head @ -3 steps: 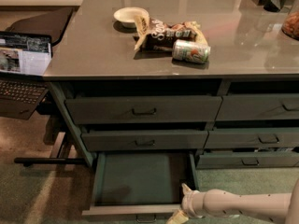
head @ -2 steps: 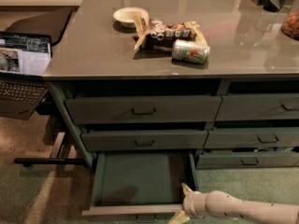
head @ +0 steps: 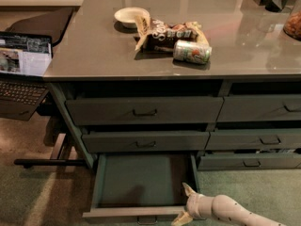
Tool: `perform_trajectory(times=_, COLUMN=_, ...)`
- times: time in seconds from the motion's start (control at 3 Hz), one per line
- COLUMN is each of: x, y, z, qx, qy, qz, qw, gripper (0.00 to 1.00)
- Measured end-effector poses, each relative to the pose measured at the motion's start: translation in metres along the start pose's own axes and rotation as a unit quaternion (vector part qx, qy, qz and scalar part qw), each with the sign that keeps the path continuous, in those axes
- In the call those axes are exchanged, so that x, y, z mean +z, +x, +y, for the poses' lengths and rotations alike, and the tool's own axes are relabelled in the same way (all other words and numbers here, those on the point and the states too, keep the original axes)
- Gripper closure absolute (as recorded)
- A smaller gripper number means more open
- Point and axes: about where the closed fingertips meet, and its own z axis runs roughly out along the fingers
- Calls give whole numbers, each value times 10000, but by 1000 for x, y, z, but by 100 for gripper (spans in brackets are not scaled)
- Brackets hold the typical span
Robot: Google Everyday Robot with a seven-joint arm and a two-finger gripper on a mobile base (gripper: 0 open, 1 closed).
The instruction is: Close bottom drawer
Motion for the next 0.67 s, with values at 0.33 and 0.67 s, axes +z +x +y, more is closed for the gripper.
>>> perform_trajectory(times=0.33, x=9, y=2, z=-6, qx=-226, qy=-4, qz=-236, qw=9995, gripper=0)
perform_trajectory(times=0.67, x=19, y=5, z=-10, qx=-396, qy=-28, qz=-445, qw=9982, gripper=0)
